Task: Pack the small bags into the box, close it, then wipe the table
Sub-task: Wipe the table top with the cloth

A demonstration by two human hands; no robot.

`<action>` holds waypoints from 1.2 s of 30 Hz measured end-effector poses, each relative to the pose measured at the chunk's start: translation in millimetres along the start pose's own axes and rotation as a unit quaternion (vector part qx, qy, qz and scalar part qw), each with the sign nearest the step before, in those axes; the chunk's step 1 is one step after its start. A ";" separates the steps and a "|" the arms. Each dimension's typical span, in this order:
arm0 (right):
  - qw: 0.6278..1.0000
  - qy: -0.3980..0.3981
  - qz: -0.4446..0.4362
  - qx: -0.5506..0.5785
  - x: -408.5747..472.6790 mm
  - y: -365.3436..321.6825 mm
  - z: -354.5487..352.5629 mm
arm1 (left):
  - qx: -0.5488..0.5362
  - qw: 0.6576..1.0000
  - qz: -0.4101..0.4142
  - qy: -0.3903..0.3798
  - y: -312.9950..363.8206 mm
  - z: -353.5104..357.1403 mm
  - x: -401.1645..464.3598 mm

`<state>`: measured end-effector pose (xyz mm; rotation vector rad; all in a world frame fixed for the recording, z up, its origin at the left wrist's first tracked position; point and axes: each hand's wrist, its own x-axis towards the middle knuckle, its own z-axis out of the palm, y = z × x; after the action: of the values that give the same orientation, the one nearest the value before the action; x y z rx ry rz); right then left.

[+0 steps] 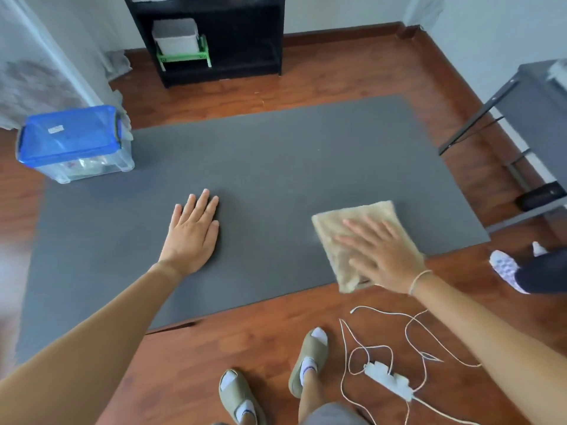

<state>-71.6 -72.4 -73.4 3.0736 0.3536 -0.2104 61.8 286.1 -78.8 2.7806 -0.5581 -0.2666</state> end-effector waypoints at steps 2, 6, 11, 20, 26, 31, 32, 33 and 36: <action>0.978 -0.008 0.199 0.060 12.0 67.6 -1.2 | 0.012 1.000 0.008 -0.004 18.5 5.8 11.4; 0.895 0.001 0.403 0.192 98.8 52.0 -16.2 | 0.031 1.000 0.004 -0.001 51.5 14.5 41.8; 0.978 0.002 -0.201 0.055 82.4 -36.5 -7.4 | 0.014 0.998 -0.053 0.031 58.1 7.3 83.0; 0.945 0.006 0.277 0.175 221.9 89.3 -31.5 | 0.074 0.990 -0.109 0.042 43.9 13.8 89.6; 0.984 0.024 -0.148 0.098 237.7 22.0 -18.8 | 0.066 0.989 -0.126 0.035 44.9 13.1 88.4; 0.970 0.010 0.197 0.141 291.4 85.1 -32.2 | 0.071 0.988 -0.130 0.041 46.7 11.8 89.7; 0.976 0.015 0.165 0.144 305.9 55.3 -33.2 | 0.070 0.988 -0.129 0.043 46.6 12.5 88.9; 0.984 0.015 0.097 0.148 316.1 19.0 -32.7 | 0.065 0.988 -0.130 0.047 46.6 13.3 87.3; 0.987 0.023 -0.071 0.144 331.5 -45.8 -33.1 | 0.039 0.981 -0.176 0.074 45.4 15.5 86.1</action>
<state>242.1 48.1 -87.8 3.3421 0.5965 -0.2142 120.5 207.6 -89.6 2.9319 -0.0388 -0.1099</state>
